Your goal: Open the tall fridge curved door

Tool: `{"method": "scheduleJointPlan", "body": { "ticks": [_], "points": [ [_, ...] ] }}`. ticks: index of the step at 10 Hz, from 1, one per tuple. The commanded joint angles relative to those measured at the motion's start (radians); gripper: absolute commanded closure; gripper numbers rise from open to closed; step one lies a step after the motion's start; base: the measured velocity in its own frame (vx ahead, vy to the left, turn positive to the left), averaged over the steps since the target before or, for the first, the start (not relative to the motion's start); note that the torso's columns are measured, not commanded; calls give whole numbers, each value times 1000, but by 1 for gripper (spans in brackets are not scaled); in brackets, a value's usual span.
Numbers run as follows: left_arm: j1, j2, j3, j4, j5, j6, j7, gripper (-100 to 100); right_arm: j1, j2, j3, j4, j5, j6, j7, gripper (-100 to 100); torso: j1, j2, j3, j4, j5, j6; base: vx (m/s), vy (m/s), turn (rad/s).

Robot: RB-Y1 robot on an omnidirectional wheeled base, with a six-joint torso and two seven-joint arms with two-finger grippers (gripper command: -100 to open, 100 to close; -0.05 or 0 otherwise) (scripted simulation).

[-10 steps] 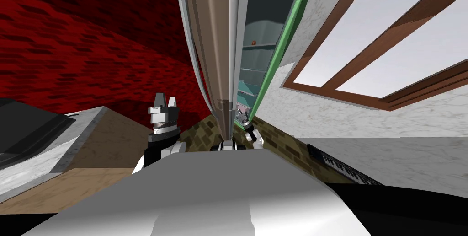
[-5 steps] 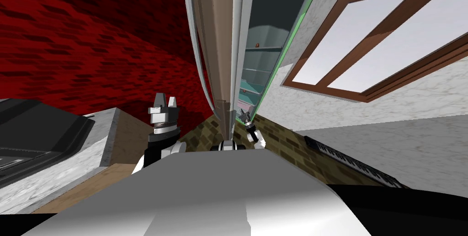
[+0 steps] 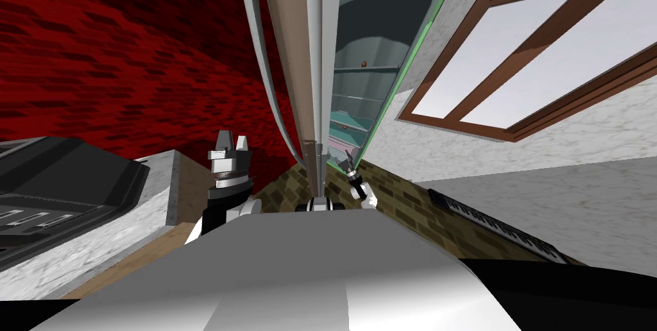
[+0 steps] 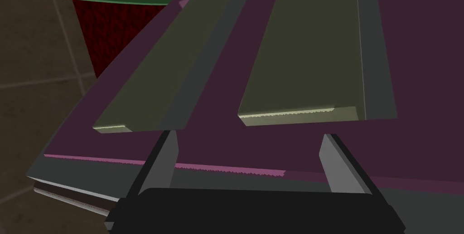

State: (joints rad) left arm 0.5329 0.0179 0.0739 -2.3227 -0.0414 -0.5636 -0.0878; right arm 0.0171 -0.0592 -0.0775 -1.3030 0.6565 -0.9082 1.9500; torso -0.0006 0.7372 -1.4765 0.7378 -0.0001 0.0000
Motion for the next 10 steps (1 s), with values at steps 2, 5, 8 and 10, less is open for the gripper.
{"method": "scheduleJointPlan", "body": {
  "ticks": [2,5,8,10],
  "points": [
    [0,0,0,0,0,0,0,0,-18,-64,16,39,-57,-3,76,-100,3,2,1,1,1,0,-31,66,20],
    [0,0,0,0,0,0,0,0,-31,-87,28,68,-101,-4,135,-100,1,0,0,0,0,0,-26,80,12],
    [0,0,0,0,0,0,0,0,-44,-102,41,97,-146,-6,194,-100,-1,1,1,0,0,0,-27,58,14],
    [0,0,0,0,0,0,0,0,-52,-108,49,115,-174,-7,231,-100,1,2,1,0,0,0,-36,63,11]
  ]
}}
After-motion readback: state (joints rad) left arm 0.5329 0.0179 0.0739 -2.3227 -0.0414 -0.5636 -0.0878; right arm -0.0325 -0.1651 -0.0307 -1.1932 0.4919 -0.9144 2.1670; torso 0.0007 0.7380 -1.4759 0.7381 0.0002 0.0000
